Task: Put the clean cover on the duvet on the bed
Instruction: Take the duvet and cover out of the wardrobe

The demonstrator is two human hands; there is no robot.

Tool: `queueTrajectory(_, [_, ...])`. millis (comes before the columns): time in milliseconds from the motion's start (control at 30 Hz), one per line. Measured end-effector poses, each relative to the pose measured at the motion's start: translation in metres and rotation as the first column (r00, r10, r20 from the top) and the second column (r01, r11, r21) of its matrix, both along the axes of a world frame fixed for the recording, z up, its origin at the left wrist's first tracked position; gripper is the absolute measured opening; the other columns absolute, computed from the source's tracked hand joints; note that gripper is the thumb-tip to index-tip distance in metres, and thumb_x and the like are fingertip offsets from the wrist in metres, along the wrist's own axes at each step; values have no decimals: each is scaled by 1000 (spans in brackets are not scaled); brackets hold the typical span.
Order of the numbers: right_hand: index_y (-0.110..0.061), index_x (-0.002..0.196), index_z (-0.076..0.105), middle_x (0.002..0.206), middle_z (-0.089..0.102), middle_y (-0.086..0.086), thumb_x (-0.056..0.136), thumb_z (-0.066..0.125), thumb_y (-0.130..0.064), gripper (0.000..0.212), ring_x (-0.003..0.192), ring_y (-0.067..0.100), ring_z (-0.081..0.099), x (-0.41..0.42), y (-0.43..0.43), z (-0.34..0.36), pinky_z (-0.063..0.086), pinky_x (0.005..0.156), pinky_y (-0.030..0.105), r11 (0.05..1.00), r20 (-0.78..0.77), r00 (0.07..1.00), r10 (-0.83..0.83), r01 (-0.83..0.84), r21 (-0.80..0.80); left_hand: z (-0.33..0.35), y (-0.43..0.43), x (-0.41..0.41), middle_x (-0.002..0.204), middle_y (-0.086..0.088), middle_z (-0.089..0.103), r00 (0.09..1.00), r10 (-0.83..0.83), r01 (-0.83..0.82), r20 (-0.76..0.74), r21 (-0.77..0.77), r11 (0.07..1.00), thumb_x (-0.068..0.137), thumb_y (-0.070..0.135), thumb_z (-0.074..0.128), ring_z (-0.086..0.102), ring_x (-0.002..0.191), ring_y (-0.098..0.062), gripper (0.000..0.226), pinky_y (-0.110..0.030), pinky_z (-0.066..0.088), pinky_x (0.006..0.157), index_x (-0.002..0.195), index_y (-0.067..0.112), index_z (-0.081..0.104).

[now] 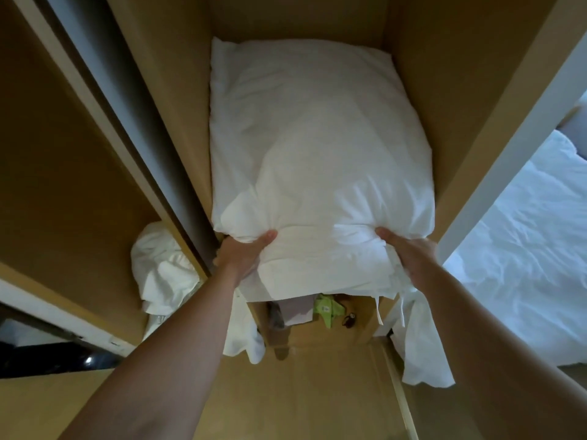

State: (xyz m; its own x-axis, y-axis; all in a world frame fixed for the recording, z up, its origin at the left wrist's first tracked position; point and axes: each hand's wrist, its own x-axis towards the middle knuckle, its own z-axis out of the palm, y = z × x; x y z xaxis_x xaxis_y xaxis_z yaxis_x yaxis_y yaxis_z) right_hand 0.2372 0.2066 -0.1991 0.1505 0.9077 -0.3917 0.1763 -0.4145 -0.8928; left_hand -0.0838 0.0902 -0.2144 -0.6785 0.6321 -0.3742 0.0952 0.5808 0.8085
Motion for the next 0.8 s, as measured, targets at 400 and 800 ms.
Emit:
queueTrajectory(400, [-23, 101, 59, 90, 61, -9, 44, 94, -63, 77, 88, 19, 60, 2, -63, 7, 47, 86, 35, 995, 118, 990, -84, 78, 55, -8, -30, 3, 158, -20, 22, 991, -37, 24, -132, -103, 994, 42, 94, 70, 23, 146, -42, 152, -59, 30, 116, 159, 17, 13])
queueTrajectory(800, [-20, 101, 62, 100, 66, -4, 25, 90, -71, 96, 102, 26, 63, 1, -78, 6, 50, 97, 41, 996, 86, 992, -91, 89, 23, -10, -35, -18, 156, -10, 40, 994, -97, 98, 52, -30, 995, 20, 93, 78, 42, 141, -33, 173, -49, 38, 115, 156, 4, 19])
